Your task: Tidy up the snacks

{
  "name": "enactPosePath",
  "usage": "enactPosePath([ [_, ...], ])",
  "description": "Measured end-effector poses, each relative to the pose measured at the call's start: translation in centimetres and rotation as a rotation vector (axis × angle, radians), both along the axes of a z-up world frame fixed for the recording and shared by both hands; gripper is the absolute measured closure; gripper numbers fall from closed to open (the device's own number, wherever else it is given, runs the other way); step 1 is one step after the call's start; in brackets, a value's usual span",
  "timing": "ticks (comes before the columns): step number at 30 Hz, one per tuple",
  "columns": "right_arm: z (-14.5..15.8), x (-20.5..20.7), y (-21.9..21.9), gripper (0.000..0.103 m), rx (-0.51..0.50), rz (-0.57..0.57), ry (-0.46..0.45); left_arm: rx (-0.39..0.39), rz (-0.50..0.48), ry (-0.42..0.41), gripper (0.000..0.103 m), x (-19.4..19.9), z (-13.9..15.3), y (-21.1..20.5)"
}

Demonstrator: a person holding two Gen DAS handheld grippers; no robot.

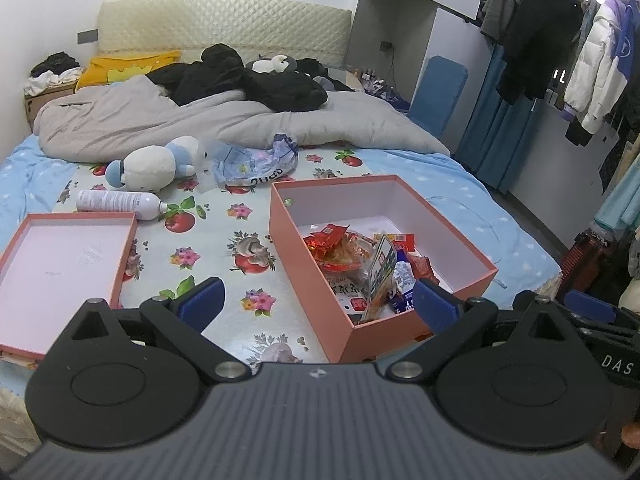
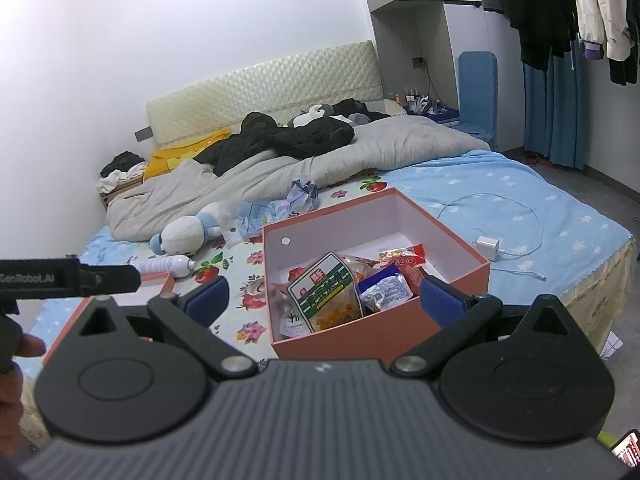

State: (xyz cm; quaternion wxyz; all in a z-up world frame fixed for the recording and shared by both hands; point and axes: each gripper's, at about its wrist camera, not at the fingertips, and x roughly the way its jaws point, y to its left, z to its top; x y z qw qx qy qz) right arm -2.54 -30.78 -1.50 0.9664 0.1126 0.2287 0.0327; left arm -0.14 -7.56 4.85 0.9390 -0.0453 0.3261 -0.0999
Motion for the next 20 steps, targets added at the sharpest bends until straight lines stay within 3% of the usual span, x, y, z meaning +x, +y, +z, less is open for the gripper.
enactPosePath([
  [20,0.03,0.16,-0.07,0.0,-0.005,-0.014,-0.001,0.002,-0.017,-0.003,0.001,-0.12,0.35,-0.24],
])
